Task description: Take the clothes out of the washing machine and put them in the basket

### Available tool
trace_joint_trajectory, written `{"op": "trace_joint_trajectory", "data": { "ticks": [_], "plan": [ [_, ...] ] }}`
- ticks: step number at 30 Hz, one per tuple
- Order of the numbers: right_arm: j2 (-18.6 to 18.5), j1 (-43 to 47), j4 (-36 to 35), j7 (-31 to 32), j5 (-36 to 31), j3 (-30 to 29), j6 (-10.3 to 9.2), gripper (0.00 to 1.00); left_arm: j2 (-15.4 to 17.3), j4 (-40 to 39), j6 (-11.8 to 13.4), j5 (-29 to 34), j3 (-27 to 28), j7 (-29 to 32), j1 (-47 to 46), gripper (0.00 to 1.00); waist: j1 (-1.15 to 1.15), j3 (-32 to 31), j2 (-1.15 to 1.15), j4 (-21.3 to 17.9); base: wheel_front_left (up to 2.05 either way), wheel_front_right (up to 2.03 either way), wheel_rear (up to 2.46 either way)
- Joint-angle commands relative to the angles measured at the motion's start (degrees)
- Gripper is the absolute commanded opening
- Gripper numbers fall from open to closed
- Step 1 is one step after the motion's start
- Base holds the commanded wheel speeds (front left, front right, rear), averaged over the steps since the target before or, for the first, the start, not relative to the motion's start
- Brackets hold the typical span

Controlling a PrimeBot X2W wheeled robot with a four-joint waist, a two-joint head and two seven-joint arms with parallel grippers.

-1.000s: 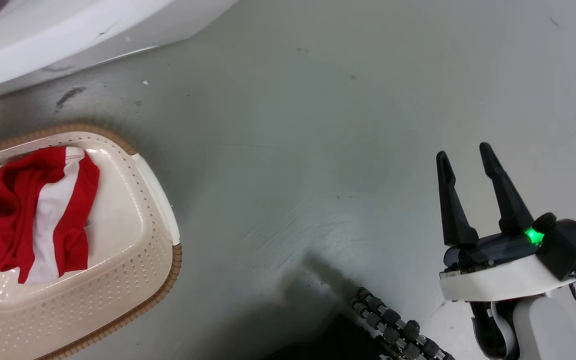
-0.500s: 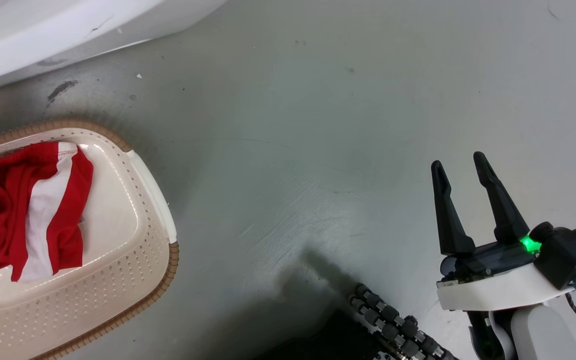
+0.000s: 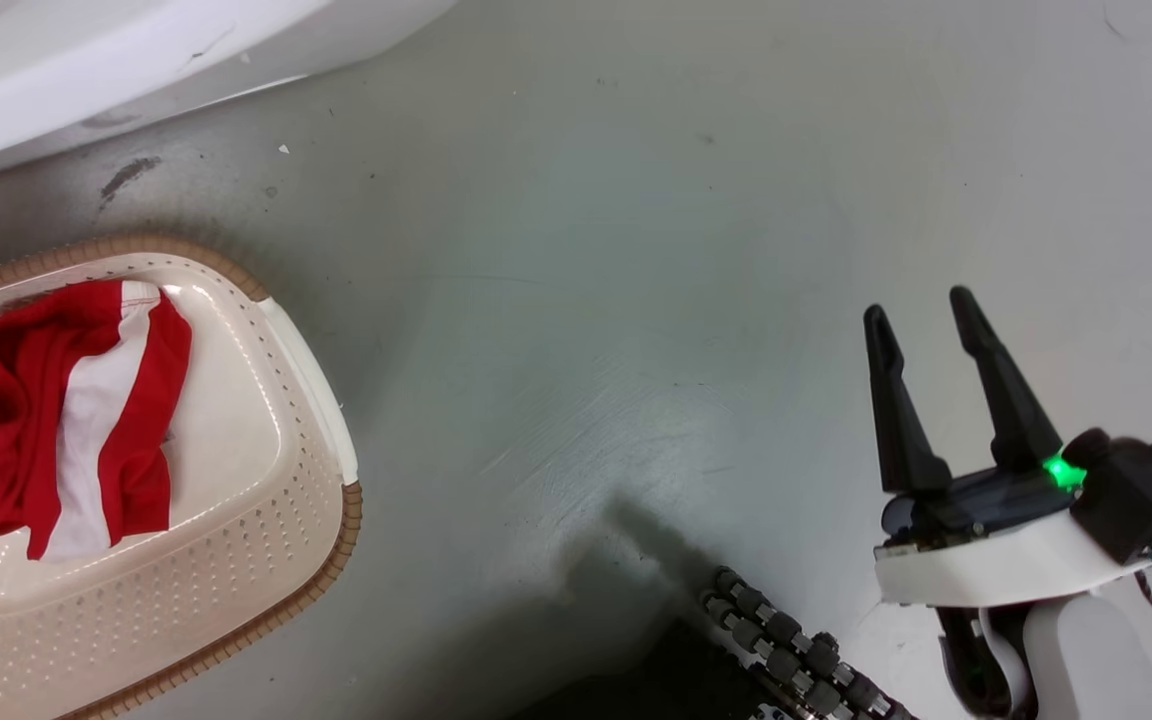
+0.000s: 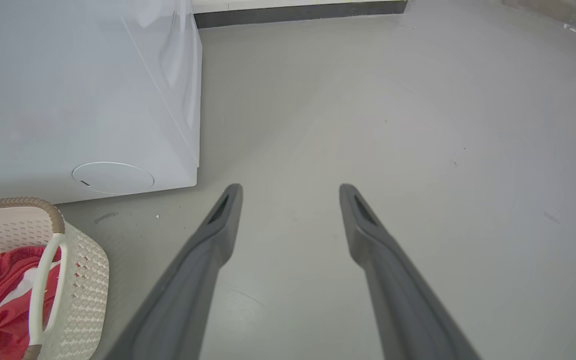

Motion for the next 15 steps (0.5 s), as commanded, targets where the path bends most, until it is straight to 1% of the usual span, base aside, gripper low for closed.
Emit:
{"op": "trace_joint_trajectory", "data": {
  "ticks": [1,5,9,10,11,15],
  "plan": [
    [0.1,-0.8,0.1,-0.1,-0.4,-0.3,-0.08,1.0,0.2,-0.5,-0.1,-0.4,-0.4,-0.6,-0.2,0.0,0.0,-0.2,0.0,0.0,0.0,0.0,0.0],
    [0.1,-2.4,0.4,-0.1,-0.9,-0.7,-0.08,1.0,2.4,-2.1,-0.1,-2.7,-2.1,-4.8,1.2,0.0,0.0,-1.4,0.0,0.1,0.0,0.0,0.0],
    [0.1,-4.1,1.0,-0.1,-2.1,-1.8,-0.08,1.0,3.9,-3.7,-0.1,-5.8,-3.7,-7.3,3.4,0.0,0.0,-3.3,0.0,0.5,0.0,0.0,0.0],
    [0.1,-4.6,1.4,-0.1,-3.4,-3.1,-0.08,1.0,4.3,-4.7,-0.1,-7.3,-5.0,-9.6,6.1,0.0,0.0,-5.0,0.0,1.7,0.0,0.0,0.0],
    [0.1,-4.7,1.5,-0.1,-3.9,-3.8,-0.08,1.0,4.6,-5.6,-0.1,-8.0,-6.0,-10.7,7.5,0.0,0.0,-5.9,0.0,2.5,0.0,0.0,0.0],
    [0.1,-4.3,1.4,-0.1,-6.5,-6.0,-0.09,1.0,5.0,-7.7,-0.1,-12.1,-7.7,-16.5,13.6,0.0,0.0,-9.9,0.0,5.6,0.0,0.0,0.0]
  ]
}}
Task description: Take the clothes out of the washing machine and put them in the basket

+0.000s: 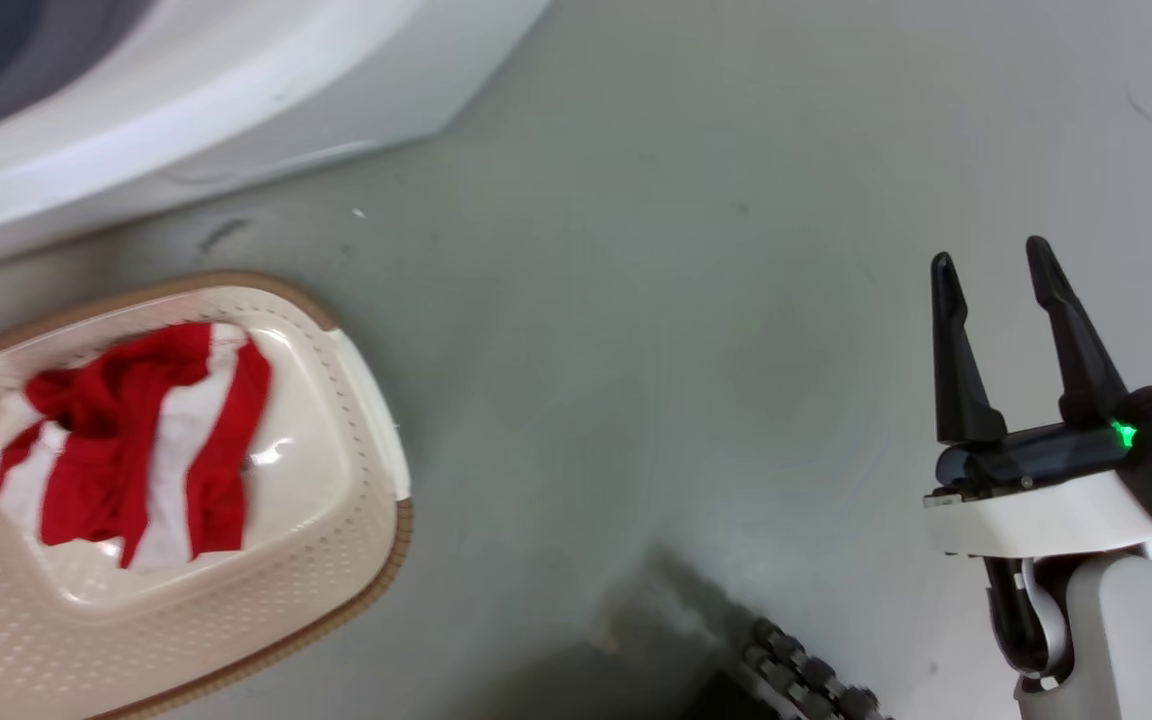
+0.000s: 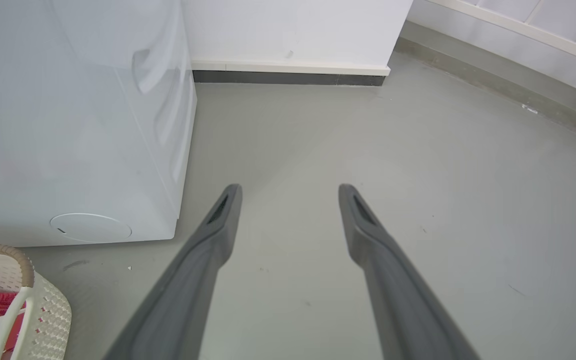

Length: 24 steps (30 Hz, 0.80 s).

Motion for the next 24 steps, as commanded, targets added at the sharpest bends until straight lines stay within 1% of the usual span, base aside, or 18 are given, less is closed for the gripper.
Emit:
{"op": "trace_joint_trajectory", "data": {
  "ticks": [1,7,15,20,24],
  "plan": [
    [0.0,-0.2,0.0,-0.1,-0.9,-0.5,-0.08,1.0,0.3,-0.5,-0.1,-0.7,-0.4,-1.2,2.0,0.0,0.0,-3.5,0.0,2.9,0.0,0.0,0.0],
    [0.0,1.4,0.8,-0.1,-4.0,-2.3,-0.08,1.0,1.1,-3.6,-0.1,-5.2,-3.6,-10.6,12.5,0.0,0.0,-10.1,0.0,7.0,0.0,0.0,0.0],
    [0.0,4.0,2.3,-0.1,-7.5,-2.8,-0.08,1.0,-0.3,-6.8,-0.1,-8.8,-6.0,-21.6,25.0,0.0,0.0,-18.2,0.0,11.3,0.0,0.0,0.0],
    [0.0,5.1,3.1,-0.1,-8.6,-2.8,-0.08,1.0,-1.0,-9.3,0.2,-8.3,-6.5,-27.4,30.5,0.0,0.0,-22.1,0.0,13.1,0.0,0.0,0.0],
    [0.0,6.2,4.1,-0.1,-8.8,-3.1,-0.08,1.0,-0.5,-13.2,1.6,-7.7,-6.3,-32.2,34.9,0.0,0.0,-25.3,0.0,14.1,0.0,0.0,0.0]
  ]
}}
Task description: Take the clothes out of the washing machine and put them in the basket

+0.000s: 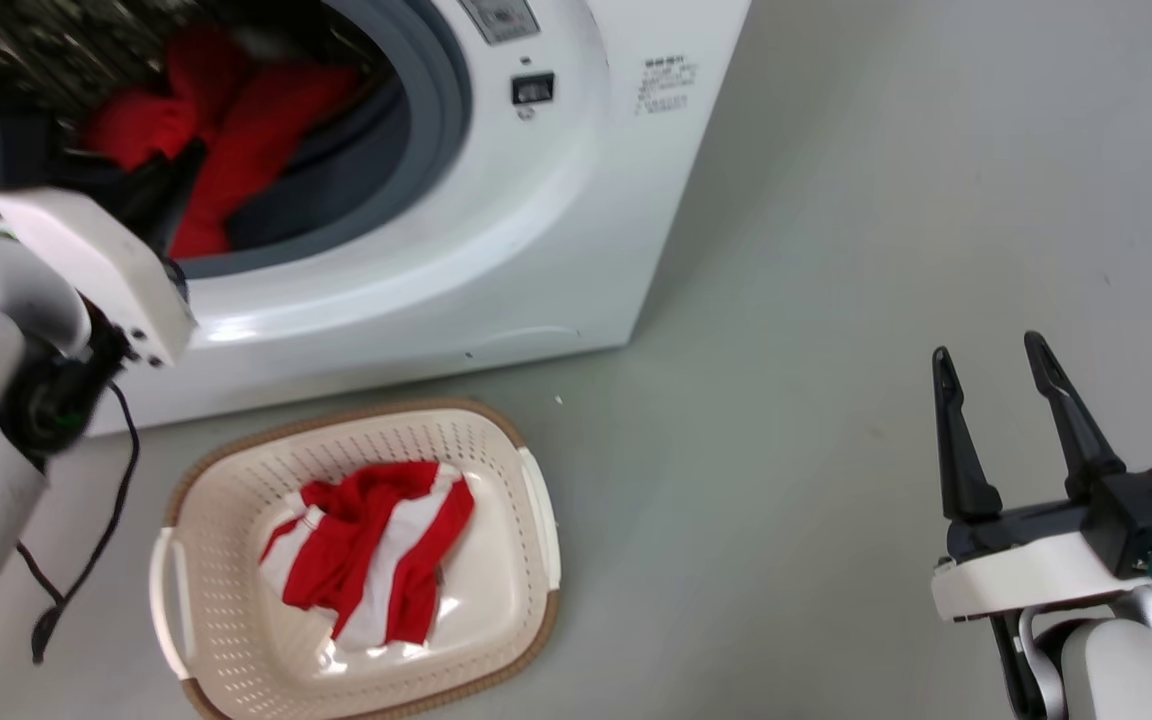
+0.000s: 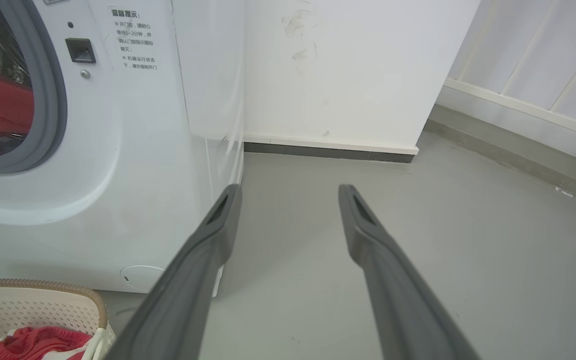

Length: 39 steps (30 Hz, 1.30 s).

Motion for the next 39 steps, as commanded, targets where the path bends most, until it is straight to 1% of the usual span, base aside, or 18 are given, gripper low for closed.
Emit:
{"op": "trace_joint_trajectory", "data": {
  "ticks": [1,4,7,12,14,15,20,24,27,29,31,34,36,39],
  "plan": [
    [0.0,1.1,0.4,-0.1,-0.1,-0.2,-0.08,1.0,0.4,-1.5,0.8,0.6,0.2,-1.5,1.5,0.0,0.01,-2.9,0.0,1.7,0.0,0.0,0.0],
    [0.0,1.6,0.8,-0.1,-0.3,-0.9,-0.08,1.0,1.2,-5.9,3.2,3.0,-0.2,-5.3,4.0,0.0,0.01,-5.0,0.0,2.9,0.0,0.0,0.0],
    [0.0,2.5,1.5,-0.1,-0.3,-1.5,-0.08,1.0,1.9,-11.0,6.3,5.1,-0.7,-7.9,6.7,0.0,0.01,-7.3,0.0,4.1,0.0,0.0,0.0],
    [0.0,3.2,2.2,-0.1,-0.6,-2.2,-0.08,1.0,3.3,-19.9,11.6,7.1,-0.4,-10.6,10.5,0.0,0.01,-10.6,0.0,6.0,0.0,0.0,0.0],
    [0.1,3.6,2.4,-0.1,-0.7,-2.4,-0.08,1.0,4.1,-23.9,13.6,7.4,-0.3,-10.8,12.0,0.0,0.01,-11.9,0.0,6.7,0.0,0.0,0.0],
    [0.1,3.6,2.4,-0.1,-0.7,-2.4,-0.08,1.0,4.1,-23.9,13.6,7.4,-0.3,-10.8,12.0,0.0,0.01,-11.9,0.0,6.7,0.0,0.0,0.0],
    [0.1,3.8,2.7,-0.1,-0.6,-3.0,-0.08,1.0,7.2,-32.8,17.4,7.5,0.3,-11.1,15.9,0.0,0.01,-13.9,0.0,8.2,0.0,0.0,0.0],
    [0.0,4.5,2.7,-0.1,-0.4,-3.7,-0.08,1.0,9.3,-38.3,19.9,7.2,-0.5,-9.9,19.2,0.0,0.01,-14.8,0.0,9.5,0.0,0.0,0.0],
    [0.0,4.3,2.7,-0.1,-0.1,-4.0,-0.08,1.0,10.0,-40.9,21.5,6.8,-1.7,-8.6,22.0,0.0,0.01,-14.9,0.0,10.3,0.0,0.0,0.0],
    [0.0,4.0,2.5,-0.1,0.2,-4.1,-0.08,1.0,9.6,-41.3,22.1,6.1,-2.7,-8.3,23.9,0.0,0.01,-14.6,0.0,10.6,0.0,0.0,0.0],
    [0.0,3.5,2.3,-0.1,0.3,-4.0,-0.08,1.0,9.2,-40.4,22.0,6.0,-4.2,-7.8,25.7,0.0,0.01,-14.0,0.0,10.7,0.0,0.0,0.0],
    [0.0,2.7,1.9,-0.1,0.5,-3.3,-0.08,1.0,8.5,-37.4,21.2,7.7,-6.6,-8.1,27.0,0.0,0.01,-12.6,0.0,10.3,0.0,0.0,0.0],
    [0.0,2.5,1.7,-0.1,0.6,-3.2,-0.08,1.0,7.0,-34.5,20.5,7.9,-8.1,-8.4,28.2,0.0,0.01,-11.3,0.0,10.0,0.0,0.0,0.0],
    [0.0,1.6,1.3,-0.1,0.4,-3.0,-0.08,1.0,5.2,-28.8,18.8,7.4,-9.0,-9.3,28.5,0.0,0.01,-8.9,0.0,9.3,0.0,0.0,0.0]
  ]
}}
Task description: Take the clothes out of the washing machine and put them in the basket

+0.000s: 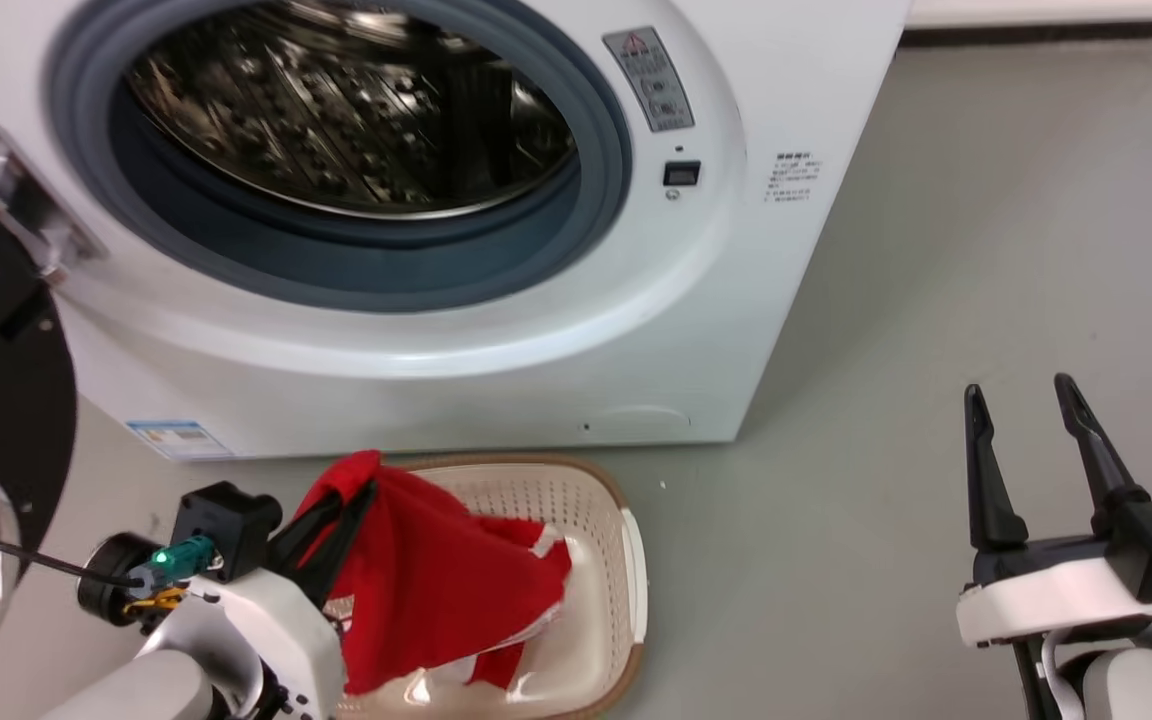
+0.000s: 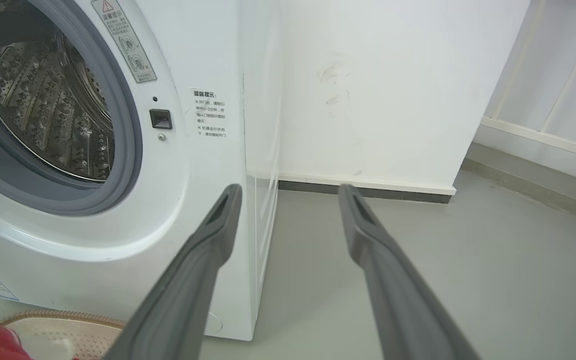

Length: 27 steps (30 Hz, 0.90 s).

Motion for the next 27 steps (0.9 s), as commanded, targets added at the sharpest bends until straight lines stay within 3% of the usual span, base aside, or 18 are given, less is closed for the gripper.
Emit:
{"op": "trace_joint_trajectory", "data": {
  "ticks": [1,11,17,27],
  "plan": [
    [0.1,-1.5,-0.3,-0.1,0.0,0.2,-0.08,1.0,-0.2,1.0,-0.5,0.3,-0.1,-0.6,0.0,0.0,0.0,2.0,0.0,-0.8,0.0,0.0,0.0],
    [0.1,-4.7,-2.8,-0.1,-0.6,0.8,-0.08,1.0,-10.4,26.8,-9.7,0.6,-1.7,-3.4,-7.1,0.0,0.0,13.3,0.0,-4.3,0.0,0.0,0.0],
    [0.1,-6.9,-4.1,-0.1,0.5,1.2,-0.08,1.0,-15.2,41.2,-14.0,1.4,-1.0,-4.9,-12.9,0.0,0.0,19.9,0.0,-7.6,0.0,0.0,0.0],
    [0.1,-8.1,-5.0,-0.1,2.4,1.6,-0.08,1.0,-21.7,59.3,-17.9,1.3,-0.6,-5.8,-19.5,0.0,0.0,25.4,0.0,-10.8,0.0,0.0,0.0]
  ]
}}
